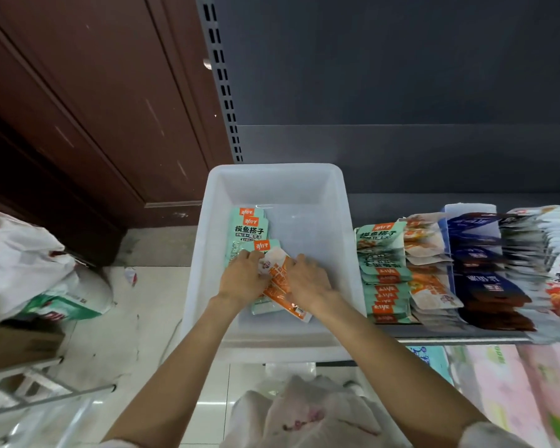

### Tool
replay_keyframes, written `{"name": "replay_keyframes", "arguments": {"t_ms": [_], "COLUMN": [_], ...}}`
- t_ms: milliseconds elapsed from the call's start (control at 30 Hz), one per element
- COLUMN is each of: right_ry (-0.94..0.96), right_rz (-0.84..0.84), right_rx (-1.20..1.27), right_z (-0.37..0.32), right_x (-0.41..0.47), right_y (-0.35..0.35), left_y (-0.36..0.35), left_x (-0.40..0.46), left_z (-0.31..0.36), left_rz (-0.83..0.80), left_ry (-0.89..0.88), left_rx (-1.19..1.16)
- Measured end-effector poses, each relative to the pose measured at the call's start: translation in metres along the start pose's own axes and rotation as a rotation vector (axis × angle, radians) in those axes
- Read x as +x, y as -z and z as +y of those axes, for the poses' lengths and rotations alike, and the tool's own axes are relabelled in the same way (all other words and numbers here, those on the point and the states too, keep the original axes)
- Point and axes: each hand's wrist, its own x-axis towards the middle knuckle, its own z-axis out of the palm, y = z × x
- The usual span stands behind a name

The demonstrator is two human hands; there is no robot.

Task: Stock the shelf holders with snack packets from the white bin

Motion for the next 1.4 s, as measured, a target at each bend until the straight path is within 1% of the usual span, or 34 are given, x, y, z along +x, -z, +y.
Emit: {"name": "replay_keyframes", "arguments": {"t_ms": [67,100,167,200,233,267,333,367,400,433,500,567,633,700,767,800,867,933,967,1000,1067,1133,1200,1300,1400], "right_ry": [0.01,0.008,-0.032,-0.082,-0.141,-0.184,-0.191,-0.195,-0.193,-0.18,-0.161,-0.165,-0.13,-0.067,-0.058,-0.082,-0.151,-0.185,-0.189,-0.184,-0.148,-0.098,-0.055,-0.026,0.016], "right_rz": [0.046,0.101,0.24,0.295,0.331,0.331,0.313,0.311,0.311,0.315,0.386,0.546,0.711,0.778,0.797,0.839,1.021,1.202,1.241,1.239,1.184,1.144,1.102,1.05,1.031], "right_rx": [0.001,0.015,0.06,0.139,0.295,0.526,1.075,1.289,1.425,1.482,1.397,1.285,1.28,1.232,1.075,0.97,0.823,0.808,0.815,0.815,0.763,0.623,0.491,0.357,0.098], "right_z": [-0.002,-0.003,-0.003,0.0,0.004,0.008,0.015,0.018,0.023,0.028,0.041,0.062,0.085,0.112,0.135,0.145,0.162,0.178,0.186,0.193,0.206,0.214,0.22,0.227,0.227], "right_x": [-0.003,-0.006,-0.013,-0.017,-0.02,-0.023,-0.032,-0.038,-0.046,-0.053,-0.067,-0.083,-0.105,-0.129,-0.148,-0.155,-0.165,-0.17,-0.17,-0.168,-0.16,-0.15,-0.14,-0.124,-0.107], "right_y": [0.004,0.007,0.018,0.023,0.029,0.033,0.039,0.043,0.046,0.047,0.047,0.047,0.053,0.06,0.066,0.067,0.068,0.068,0.067,0.065,0.062,0.063,0.065,0.062,0.057], "left_y": [0.002,0.004,0.009,0.012,0.016,0.02,0.028,0.031,0.034,0.036,0.039,0.039,0.036,0.031,0.024,0.019,0.009,0.003,-0.001,-0.005,-0.014,-0.023,-0.032,-0.043,-0.053], "left_x": [-0.002,-0.003,-0.008,-0.011,-0.013,-0.016,-0.022,-0.024,-0.028,-0.03,-0.036,-0.04,-0.043,-0.043,-0.043,-0.042,-0.039,-0.033,-0.03,-0.027,-0.024,-0.024,-0.022,-0.017,-0.016], "left_z": [0.001,0.003,0.009,0.012,0.016,0.021,0.032,0.039,0.047,0.055,0.073,0.091,0.108,0.126,0.146,0.156,0.175,0.187,0.19,0.191,0.191,0.193,0.199,0.207,0.212], "left_rz": [0.021,0.044,0.113,0.14,0.145,0.115,-0.018,-0.066,-0.072,-0.04,0.034,0.036,0.018,0.01,0.019,0.063,0.195,0.292,0.305,0.298,0.254,0.223,0.241,0.272,0.264], "left_ry": [0.029,0.052,0.1,0.121,0.131,0.129,0.077,0.022,-0.046,-0.113,-0.231,-0.342,-0.457,-0.551,-0.62,-0.651,-0.682,-0.639,-0.601,-0.559,-0.501,-0.486,-0.492,-0.499,-0.479], "left_rx": [-0.058,-0.119,-0.311,-0.433,-0.553,-0.666,-0.84,-0.869,-0.87,-0.855,-0.791,-0.695,-0.55,-0.463,-0.453,-0.448,-0.44,-0.384,-0.316,-0.236,-0.123,-0.071,-0.021,0.06,0.067]}}
